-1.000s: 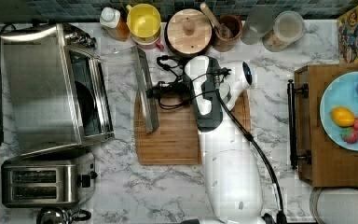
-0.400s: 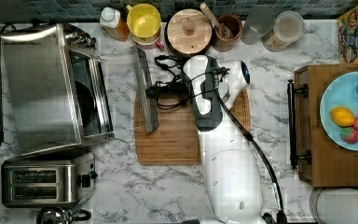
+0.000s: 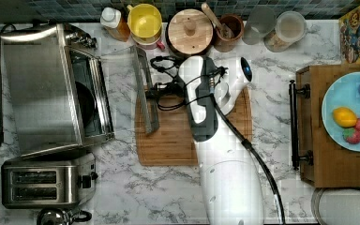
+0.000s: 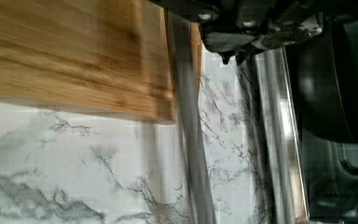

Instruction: Close the oven.

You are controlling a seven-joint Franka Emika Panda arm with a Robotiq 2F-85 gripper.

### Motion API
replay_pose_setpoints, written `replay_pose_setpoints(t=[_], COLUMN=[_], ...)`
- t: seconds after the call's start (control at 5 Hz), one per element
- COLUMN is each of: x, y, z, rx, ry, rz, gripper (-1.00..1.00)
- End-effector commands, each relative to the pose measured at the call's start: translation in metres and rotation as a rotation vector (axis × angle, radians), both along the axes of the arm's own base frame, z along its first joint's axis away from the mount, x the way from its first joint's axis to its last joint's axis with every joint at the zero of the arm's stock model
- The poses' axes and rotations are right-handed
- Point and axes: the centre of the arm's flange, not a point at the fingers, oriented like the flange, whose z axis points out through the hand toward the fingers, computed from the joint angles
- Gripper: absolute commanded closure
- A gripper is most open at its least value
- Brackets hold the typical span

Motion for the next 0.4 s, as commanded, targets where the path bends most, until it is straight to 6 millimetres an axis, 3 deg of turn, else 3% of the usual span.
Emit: replay_pose_setpoints(t=[0.2, 0.4], x=[0.007, -0.010], y=[0.232, 0.264], z=[0.161, 0.154], rx=[-0.167, -0.250], ry=[-0.185, -0.219], rz=[0.368, 0.393], gripper=[1.00, 1.00])
